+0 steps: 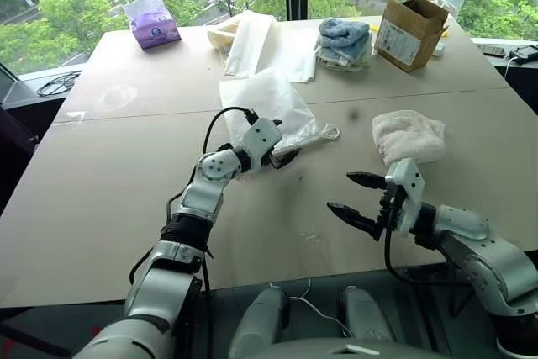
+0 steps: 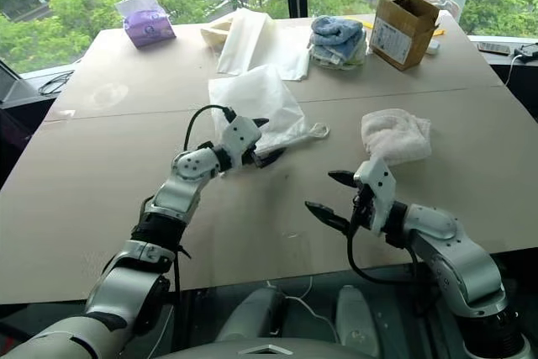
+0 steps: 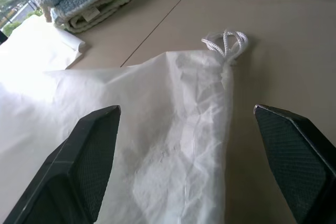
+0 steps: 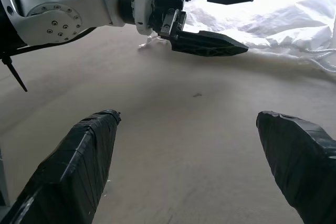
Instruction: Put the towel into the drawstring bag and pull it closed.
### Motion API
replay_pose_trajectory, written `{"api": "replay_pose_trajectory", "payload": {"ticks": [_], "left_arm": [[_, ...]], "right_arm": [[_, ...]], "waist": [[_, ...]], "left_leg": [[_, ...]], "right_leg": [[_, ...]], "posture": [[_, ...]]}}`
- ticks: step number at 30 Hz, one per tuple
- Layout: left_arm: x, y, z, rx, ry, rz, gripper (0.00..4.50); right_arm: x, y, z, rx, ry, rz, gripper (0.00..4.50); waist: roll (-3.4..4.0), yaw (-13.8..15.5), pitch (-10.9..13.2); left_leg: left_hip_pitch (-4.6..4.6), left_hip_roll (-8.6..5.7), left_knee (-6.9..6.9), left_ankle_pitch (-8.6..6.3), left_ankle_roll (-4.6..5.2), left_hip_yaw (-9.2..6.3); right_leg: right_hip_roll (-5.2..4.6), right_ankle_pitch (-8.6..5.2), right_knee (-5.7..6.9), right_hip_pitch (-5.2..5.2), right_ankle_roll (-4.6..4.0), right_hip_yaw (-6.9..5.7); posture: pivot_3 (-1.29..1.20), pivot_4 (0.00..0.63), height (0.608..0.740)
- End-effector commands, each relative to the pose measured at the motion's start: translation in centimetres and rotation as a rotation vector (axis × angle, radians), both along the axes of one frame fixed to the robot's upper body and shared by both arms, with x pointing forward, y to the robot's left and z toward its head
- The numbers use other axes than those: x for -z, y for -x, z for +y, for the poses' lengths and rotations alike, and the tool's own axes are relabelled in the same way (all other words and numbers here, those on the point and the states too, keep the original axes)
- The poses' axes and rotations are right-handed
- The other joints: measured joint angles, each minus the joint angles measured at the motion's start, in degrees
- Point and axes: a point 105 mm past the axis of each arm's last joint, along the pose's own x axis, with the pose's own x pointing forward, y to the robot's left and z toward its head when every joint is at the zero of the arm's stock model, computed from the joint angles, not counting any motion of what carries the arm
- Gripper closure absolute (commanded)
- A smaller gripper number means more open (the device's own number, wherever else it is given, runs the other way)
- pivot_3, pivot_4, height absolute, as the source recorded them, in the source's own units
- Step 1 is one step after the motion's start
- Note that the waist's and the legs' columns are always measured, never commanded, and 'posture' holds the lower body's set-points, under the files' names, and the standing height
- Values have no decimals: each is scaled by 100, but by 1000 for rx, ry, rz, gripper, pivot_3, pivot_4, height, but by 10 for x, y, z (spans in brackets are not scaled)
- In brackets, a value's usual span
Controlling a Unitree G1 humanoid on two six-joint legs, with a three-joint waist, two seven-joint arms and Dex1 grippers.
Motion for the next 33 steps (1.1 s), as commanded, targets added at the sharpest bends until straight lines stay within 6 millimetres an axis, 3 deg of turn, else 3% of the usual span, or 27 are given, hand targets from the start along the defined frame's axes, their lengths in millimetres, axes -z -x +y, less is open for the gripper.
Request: {"api": "replay_pose_trajectory", "payload": {"ticks": [1,7,16,24,33], "left_arm": [[-14,-8,-11,0,-73,-136,300],[-21,-21,-26,-36,-126,-233,300],[-14,-18,-43,7,-177,-267,300],[-18,-19,-33,-99,-297,-455,300],[-15,-11,-42,-159,-299,-528,300]], "right_arm": [[-4,-1,0,19,-6,-30,0],[-4,0,-1,40,-6,-27,0],[-6,1,-2,63,2,-29,0],[-7,3,0,74,-1,-21,0],[-6,11,1,72,4,15,0]], "waist": [[-3,5,2],[-7,11,4],[-10,1,6],[-11,8,7],[-12,12,7]], "left_leg": [[0,0,0,0,0,0],[-1,-2,4,0,0,0],[-3,-2,4,0,0,-1],[-3,-2,5,0,0,-2],[-4,-3,7,0,0,-2]], "right_leg": [[0,0,0,0,0,0],[0,0,1,0,1,-1],[2,0,5,-1,1,-2],[2,0,7,-1,1,-1],[1,0,9,-1,1,-2]], "posture": [[0,150,740],[0,150,740],[0,150,740],[0,150,740],[0,150,740]]}}
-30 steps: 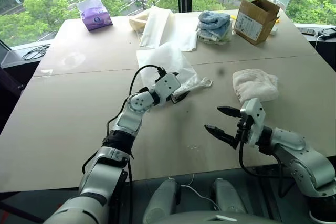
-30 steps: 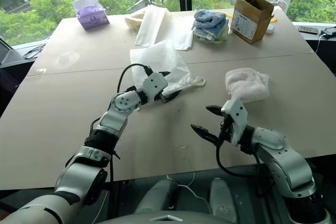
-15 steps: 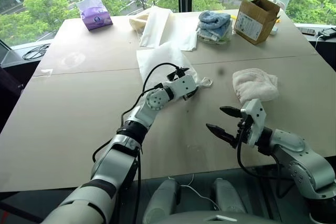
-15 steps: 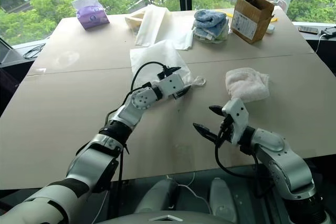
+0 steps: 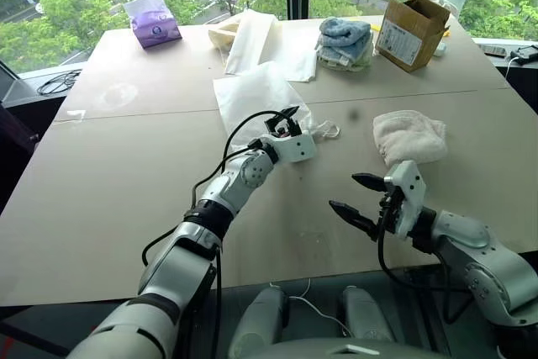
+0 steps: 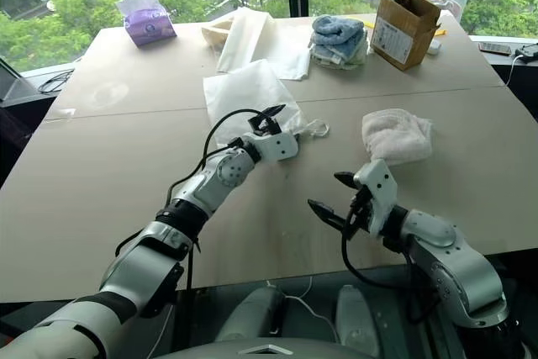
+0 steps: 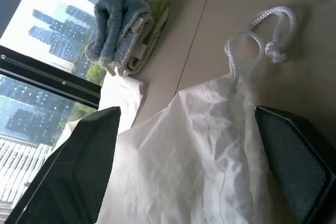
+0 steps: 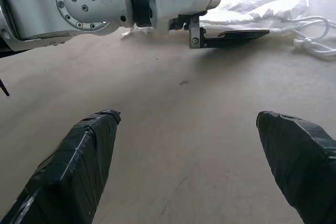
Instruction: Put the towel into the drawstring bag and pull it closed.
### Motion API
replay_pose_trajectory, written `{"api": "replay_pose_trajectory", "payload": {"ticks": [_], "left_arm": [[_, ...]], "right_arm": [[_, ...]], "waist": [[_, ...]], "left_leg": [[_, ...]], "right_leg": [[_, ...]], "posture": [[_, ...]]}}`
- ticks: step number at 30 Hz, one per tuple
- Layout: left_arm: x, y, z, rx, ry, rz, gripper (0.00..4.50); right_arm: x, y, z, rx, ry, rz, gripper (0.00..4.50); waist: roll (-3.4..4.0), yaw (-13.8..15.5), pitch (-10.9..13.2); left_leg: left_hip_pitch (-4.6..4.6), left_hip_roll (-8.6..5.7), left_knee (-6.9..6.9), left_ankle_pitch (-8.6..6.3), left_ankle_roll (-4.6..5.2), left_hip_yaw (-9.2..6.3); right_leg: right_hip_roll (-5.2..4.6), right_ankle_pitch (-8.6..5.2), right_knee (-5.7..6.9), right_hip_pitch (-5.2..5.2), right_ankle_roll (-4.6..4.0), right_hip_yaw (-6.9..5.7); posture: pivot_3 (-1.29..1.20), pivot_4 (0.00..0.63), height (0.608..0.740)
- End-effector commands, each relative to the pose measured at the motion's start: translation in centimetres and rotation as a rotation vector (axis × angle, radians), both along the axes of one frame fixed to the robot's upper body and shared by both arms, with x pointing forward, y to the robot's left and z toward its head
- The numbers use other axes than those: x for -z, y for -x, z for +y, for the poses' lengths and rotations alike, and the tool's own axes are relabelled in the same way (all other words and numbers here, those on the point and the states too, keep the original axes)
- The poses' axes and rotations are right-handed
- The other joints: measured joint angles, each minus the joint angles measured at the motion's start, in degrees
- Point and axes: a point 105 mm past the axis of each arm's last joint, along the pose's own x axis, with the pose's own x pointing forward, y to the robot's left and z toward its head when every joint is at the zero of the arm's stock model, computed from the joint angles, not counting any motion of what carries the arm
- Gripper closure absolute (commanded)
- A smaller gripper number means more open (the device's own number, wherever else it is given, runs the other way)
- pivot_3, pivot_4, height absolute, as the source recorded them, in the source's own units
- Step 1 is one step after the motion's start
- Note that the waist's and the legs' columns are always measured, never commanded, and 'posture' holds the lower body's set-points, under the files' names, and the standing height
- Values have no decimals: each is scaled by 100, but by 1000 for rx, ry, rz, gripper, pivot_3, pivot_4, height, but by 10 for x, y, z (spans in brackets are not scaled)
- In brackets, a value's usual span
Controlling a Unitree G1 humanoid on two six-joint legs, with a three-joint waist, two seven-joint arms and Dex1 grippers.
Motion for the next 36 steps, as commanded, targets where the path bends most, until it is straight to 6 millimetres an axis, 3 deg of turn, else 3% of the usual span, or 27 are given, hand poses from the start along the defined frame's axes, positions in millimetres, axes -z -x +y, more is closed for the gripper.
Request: {"api": "replay_pose_trajectory", "payload": {"ticks": [1,21,36], "left_arm": [[-14,4,-8,-2,24,-70,300],[-6,1,0,-157,32,-105,300],[-10,-2,33,-416,11,-177,300]], "right_arm": [[-12,4,2,-14,-11,-39,0],[-8,12,8,2,-28,-3,0],[-8,9,5,15,-28,-8,0]], "waist": [[0,0,0],[0,1,0],[0,2,0]], "left_leg": [[0,0,1,0,0,1],[0,0,5,0,0,1],[0,0,5,0,0,2]], "right_leg": [[0,0,0,0,0,0],[0,0,3,1,0,0],[0,0,4,1,1,0]], "posture": [[0,150,740],[0,150,740],[0,150,740]]}}
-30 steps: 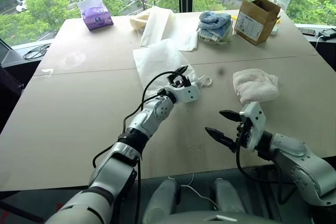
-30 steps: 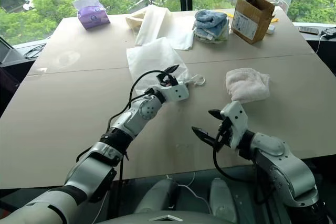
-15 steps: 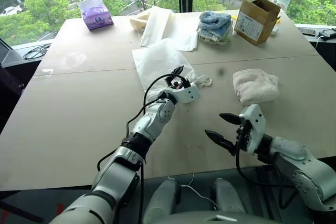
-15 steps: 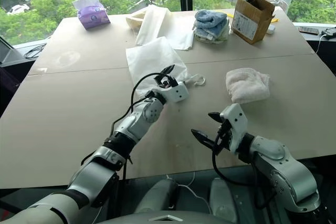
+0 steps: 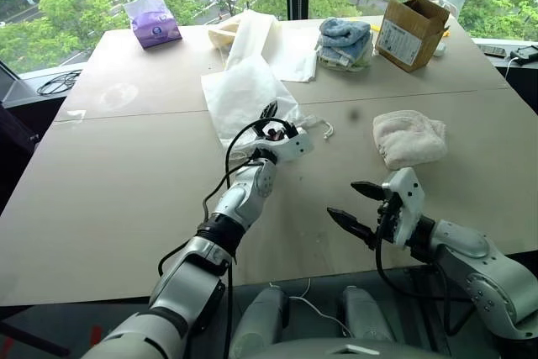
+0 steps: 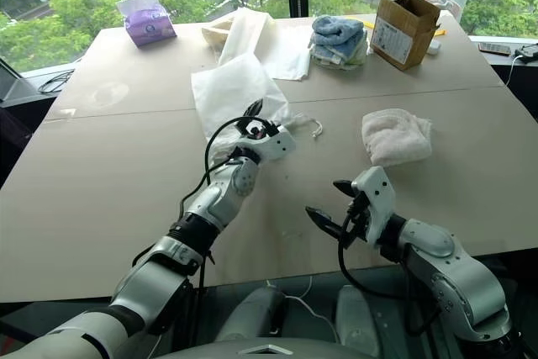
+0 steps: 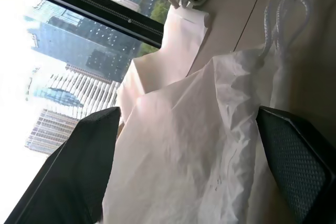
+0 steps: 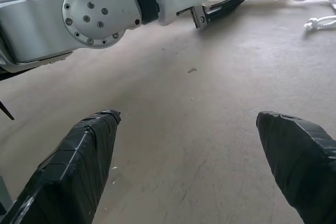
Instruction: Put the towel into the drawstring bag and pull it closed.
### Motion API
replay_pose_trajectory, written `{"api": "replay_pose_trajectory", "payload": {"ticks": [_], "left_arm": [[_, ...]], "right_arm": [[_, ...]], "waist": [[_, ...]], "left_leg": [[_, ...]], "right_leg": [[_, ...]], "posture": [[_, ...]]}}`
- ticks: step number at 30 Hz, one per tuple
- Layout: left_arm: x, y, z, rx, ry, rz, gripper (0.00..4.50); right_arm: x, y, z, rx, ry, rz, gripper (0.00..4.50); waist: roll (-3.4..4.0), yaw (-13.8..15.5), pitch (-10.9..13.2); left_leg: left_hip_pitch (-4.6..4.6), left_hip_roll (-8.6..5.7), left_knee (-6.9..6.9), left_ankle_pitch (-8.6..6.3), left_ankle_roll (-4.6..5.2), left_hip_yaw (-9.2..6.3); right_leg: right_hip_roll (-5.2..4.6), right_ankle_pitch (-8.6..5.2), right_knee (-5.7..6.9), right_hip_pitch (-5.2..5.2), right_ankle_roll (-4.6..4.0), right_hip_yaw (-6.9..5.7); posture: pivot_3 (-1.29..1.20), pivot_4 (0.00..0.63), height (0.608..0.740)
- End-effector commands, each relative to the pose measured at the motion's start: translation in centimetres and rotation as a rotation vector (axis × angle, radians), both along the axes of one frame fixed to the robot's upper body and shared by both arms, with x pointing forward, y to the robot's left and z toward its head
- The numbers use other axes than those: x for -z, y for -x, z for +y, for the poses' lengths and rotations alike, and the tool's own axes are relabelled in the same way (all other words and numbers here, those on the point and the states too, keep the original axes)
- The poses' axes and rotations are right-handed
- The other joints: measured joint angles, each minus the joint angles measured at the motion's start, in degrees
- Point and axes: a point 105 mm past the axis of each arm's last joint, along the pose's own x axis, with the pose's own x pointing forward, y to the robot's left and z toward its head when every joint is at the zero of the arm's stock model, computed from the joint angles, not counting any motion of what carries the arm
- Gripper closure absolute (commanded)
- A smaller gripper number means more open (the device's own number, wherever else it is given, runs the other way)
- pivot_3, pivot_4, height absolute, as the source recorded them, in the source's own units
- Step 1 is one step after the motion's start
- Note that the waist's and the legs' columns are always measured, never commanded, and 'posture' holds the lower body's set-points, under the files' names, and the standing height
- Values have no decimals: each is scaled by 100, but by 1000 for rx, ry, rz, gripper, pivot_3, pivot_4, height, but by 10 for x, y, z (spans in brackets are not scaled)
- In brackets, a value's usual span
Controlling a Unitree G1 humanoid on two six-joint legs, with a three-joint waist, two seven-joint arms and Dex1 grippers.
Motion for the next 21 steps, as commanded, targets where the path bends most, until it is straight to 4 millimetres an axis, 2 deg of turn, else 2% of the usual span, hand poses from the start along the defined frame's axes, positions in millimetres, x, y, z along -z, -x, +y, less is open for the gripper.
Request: {"api": "replay_pose_trajectory", "payload": {"ticks": [1,5,14,21], "left_arm": [[-11,2,9,-62,32,-35,300],[-4,0,25,-141,83,12,300],[15,-11,36,-152,219,204,300],[24,-19,49,-171,253,308,300]], "right_arm": [[-12,2,3,-17,-17,-52,0],[-12,1,4,-16,-19,-54,0],[-12,-1,2,-4,-14,-59,0],[-12,-2,2,1,-13,-61,0]], "waist": [[0,-3,0],[0,-5,-1],[0,-9,-4],[0,-8,-10]], "left_leg": [[0,0,0,0,0,-1],[1,0,0,0,0,0],[5,2,11,0,0,1],[25,1,35,-11,19,1]], "right_leg": [[0,0,0,0,0,0],[0,0,1,0,0,0],[0,0,16,2,0,1],[2,-1,32,27,2,-1]], "posture": [[0,150,740],[0,150,740],[0,150,740],[0,150,740]]}}
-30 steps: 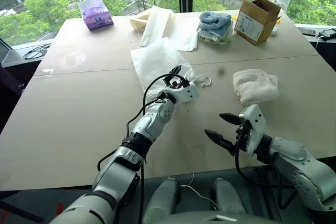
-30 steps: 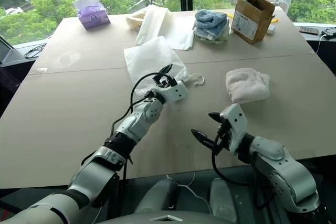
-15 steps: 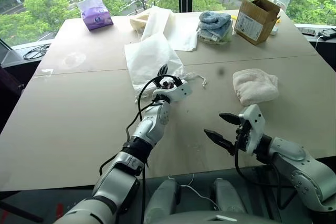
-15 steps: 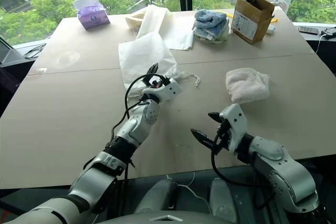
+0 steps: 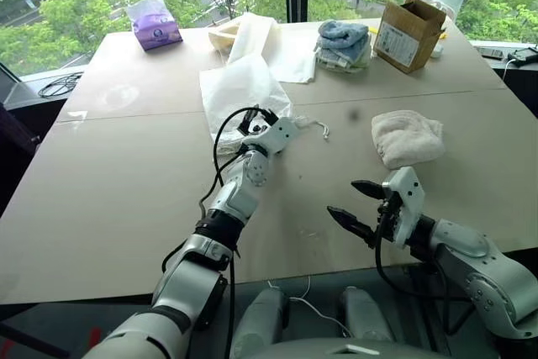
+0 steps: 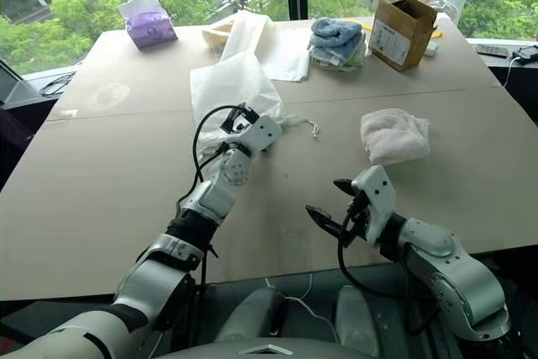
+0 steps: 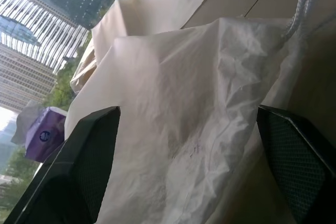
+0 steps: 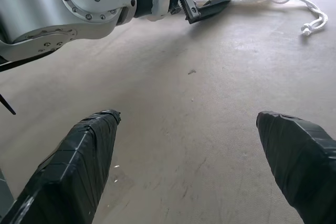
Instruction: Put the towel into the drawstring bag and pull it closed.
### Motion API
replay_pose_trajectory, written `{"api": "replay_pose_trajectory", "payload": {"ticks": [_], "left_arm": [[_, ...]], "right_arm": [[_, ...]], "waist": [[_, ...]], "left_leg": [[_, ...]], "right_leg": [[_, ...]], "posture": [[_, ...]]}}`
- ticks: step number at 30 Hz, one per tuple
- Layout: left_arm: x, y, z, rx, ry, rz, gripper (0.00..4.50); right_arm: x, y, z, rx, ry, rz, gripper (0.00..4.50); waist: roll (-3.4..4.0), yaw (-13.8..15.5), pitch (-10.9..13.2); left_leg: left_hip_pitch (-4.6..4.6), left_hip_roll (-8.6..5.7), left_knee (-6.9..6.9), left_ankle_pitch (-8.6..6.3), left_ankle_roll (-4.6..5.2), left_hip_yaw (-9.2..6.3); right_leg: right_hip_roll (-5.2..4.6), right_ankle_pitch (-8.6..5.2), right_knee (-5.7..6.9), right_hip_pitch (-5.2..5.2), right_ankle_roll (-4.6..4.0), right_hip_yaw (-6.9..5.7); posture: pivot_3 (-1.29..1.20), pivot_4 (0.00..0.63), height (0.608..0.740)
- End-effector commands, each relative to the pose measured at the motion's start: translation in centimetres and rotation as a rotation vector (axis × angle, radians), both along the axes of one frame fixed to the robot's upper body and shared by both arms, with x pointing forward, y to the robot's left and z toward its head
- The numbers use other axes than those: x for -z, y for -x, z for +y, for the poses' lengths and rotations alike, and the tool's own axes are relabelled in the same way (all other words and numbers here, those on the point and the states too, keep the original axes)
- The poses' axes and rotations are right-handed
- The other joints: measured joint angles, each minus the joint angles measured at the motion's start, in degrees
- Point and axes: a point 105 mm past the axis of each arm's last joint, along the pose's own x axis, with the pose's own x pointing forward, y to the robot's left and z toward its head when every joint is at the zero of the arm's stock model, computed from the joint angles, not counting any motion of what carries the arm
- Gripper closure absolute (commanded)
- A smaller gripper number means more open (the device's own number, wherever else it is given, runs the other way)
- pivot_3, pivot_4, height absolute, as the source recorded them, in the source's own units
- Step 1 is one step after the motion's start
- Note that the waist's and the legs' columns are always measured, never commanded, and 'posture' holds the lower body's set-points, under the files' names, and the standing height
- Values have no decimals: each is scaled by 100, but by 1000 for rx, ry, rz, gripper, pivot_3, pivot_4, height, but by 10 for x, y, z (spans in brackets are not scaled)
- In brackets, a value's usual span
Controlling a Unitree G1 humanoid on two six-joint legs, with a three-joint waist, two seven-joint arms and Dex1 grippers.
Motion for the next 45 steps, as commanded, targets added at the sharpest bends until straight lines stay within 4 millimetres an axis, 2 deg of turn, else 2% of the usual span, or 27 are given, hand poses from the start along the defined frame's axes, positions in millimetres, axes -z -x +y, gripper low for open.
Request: {"api": "replay_pose_trajectory", "payload": {"ticks": [1,7,8,11,12,14,18,22,28,30,32,34,38,39,40,42,43,45], "left_arm": [[19,-5,27,-70,-16,107,300],[15,-11,35,-73,-129,85,300],[15,-11,35,-76,-139,80,532],[17,-11,35,-78,-143,80,1375],[17,-11,35,-82,-141,80,1999],[18,-11,35,-92,-132,82,2723],[16,-12,35,-92,-137,61,4474],[3,-13,30,-68,-159,-13,4474],[-57,5,15,43,-280,-345,4474],[-77,15,7,101,-388,-455,4474],[-97,28,-4,167,-583,-604,4474],[-109,36,-11,210,-732,-691,4474],[-128,39,-8,201,-762,-762,4474],[-125,35,-5,197,-742,-736,4474],[-105,26,-2,213,-735,-617,4474],[-58,16,-3,301,-826,-418,4474],[-59,16,-4,309,-876,-450,4474],[-117,25,-13,282,-846,-710,4474]], "right_arm": [[-11,-1,3,-8,-17,-52,0],[-11,-2,1,-4,-11,-57,0],[-12,-3,0,-3,-11,-58,0],[-12,-4,-1,0,-8,-63,0],[-13,-4,-1,1,-7,-64,0],[-13,-5,-2,4,-6,-66,0],[-14,-5,-3,4,-2,-67,0],[-13,-6,-3,4,-3,-67,0],[-12,-7,-3,1,-1,-65,0],[-12,-8,-4,1,1,-66,0],[-13,-9,-5,-2,2,-68,0],[-14,-11,-4,-6,2,-71,0],[-15,-14,-2,-19,3,-75,0],[-15,-14,-2,-20,4,-77,0],[-15,-16,-2,-19,2,-78,0],[-16,-18,-2,-18,-1,-80,0],[-16,-19,-2,-18,-1,-81,0],[-16,-19,-2,-21,5,-84,0]], "waist": [[-1,4,-1],[-3,-32,0],[-3,-38,0],[-6,-80,2],[-6,-102,3],[-4,-115,1],[4,-73,-11],[2,-60,-10],[-24,-101,15],[-27,-90,17],[-28,-56,17],[-28,9,17],[-28,65,17],[-27,65,17],[-28,62,17],[-27,52,17],[-26,31,17],[-42,2,44]], "left_leg": [[6,0,1,0,0,-1],[77,3,-9,-5,6,-1],[77,3,-9,-5,6,-1],[75,4,-9,-5,6,-1],[75,4,-9,-5,6,-1],[74,4,-9,-5,6,-1],[79,3,-10,-5,6,-6],[79,2,-10,-5,6,-6],[63,4,-18,-5,5,-7],[41,4,-22,-1,-2,-6],[-12,3,-19,11,-22,-7],[-35,-1,-17,11,-22,-6],[-38,-3,-22,10,-21,-6],[-38,-3,-22,10,-21,-6],[-37,-3,-22,10,-21,-7],[-35,-3,-22,10,-21,-6],[-33,-3,-21,11,-21,-6],[-33,-3,-22,10,-20,-5]], "right_leg": [[0,0,0,6,0,-1],[5,-3,-8,76,4,-2],[5,-3,-8,76,4,-2],[5,-3,-7,74,4,-1],[5,-3,-7,74,4,-1],[4,-3,-7,73,4,0],[3,-3,-8,77,5,-4],[2,-3,-13,78,5,-5],[3,-3,-13,61,4,-1],[2,-2,-14,34,3,0],[0,-1,-10,-18,2,0],[-5,-1,-10,-36,1,1],[-5,-1,-25,-34,1,-1],[-5,-1,-25,-33,1,-3],[-4,-1,-25,-33,1,-3],[-3,-1,-24,-31,1,-4],[-2,-1,-23,-30,1,-4],[0,-1,-22,-31,1,-4]], "posture": [[0,150,740],[0,150,740],[0,150,740],[0,150,740],[0,150,740],[0,150,740],[0,150,740],[0,150,740],[0,150,740],[0,150,740],[0,150,740],[0,150,740],[0,150,740],[0,150,740],[0,150,740],[0,150,740],[0,150,740],[0,150,740]]}}
